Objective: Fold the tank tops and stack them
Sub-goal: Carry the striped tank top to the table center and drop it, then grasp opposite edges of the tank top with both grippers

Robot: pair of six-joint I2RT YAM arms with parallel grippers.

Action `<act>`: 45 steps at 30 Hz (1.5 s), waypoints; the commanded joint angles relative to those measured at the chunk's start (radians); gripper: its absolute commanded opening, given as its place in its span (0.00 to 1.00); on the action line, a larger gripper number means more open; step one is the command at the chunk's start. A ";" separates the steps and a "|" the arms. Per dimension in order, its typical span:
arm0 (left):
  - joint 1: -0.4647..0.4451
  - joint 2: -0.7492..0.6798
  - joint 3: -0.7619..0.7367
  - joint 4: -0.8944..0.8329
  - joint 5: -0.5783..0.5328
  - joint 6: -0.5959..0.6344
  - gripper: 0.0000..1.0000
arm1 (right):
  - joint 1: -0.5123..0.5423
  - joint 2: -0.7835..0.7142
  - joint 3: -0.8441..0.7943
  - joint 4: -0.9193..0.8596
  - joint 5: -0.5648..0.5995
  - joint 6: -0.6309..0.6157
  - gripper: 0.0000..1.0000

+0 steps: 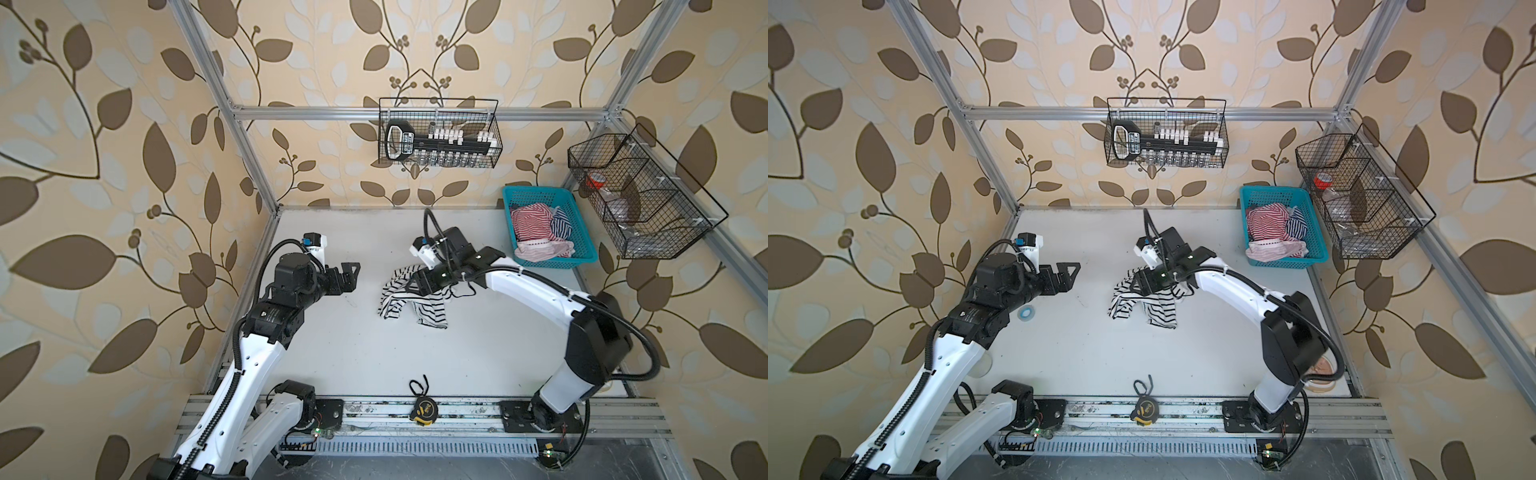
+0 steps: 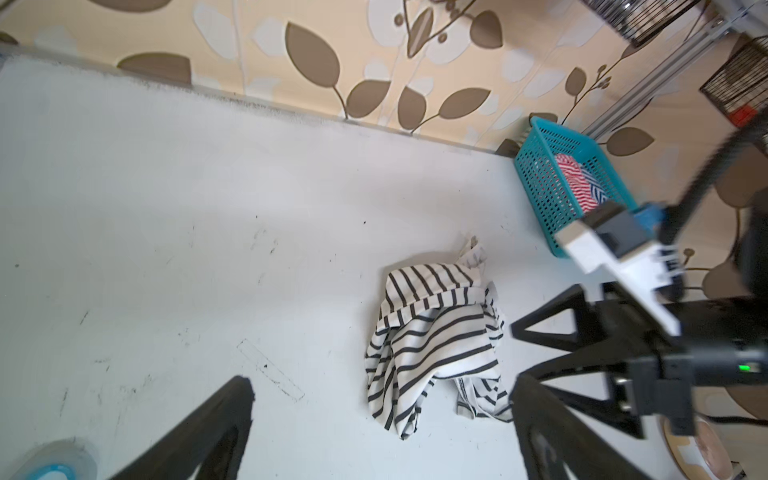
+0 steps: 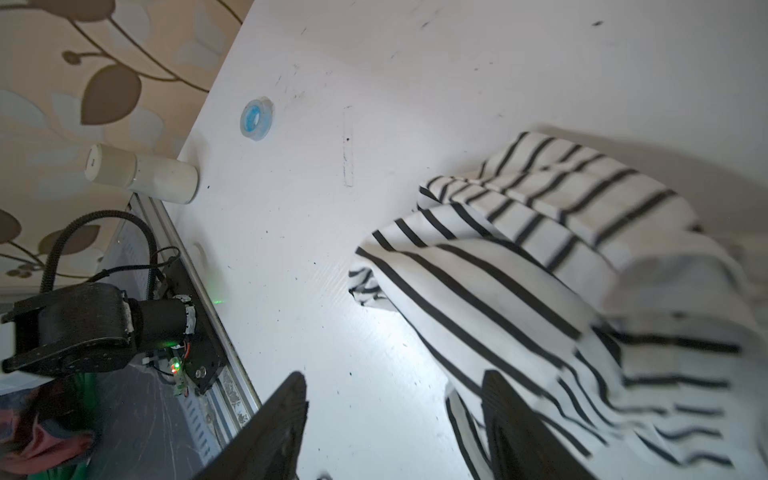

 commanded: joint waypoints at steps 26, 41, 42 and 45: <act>-0.379 0.438 -0.025 -0.108 0.036 -0.231 0.83 | -0.024 -0.103 -0.453 0.127 0.105 0.199 0.50; -0.386 0.669 0.000 0.066 -0.037 -0.313 0.71 | -0.018 0.007 -0.449 0.220 0.073 0.219 0.23; -0.386 0.685 0.004 0.069 -0.041 -0.313 0.69 | -0.018 0.008 -0.450 0.222 0.070 0.221 0.19; -0.386 0.713 0.015 0.074 -0.050 -0.305 0.55 | -0.021 0.009 -0.453 0.219 0.068 0.221 0.05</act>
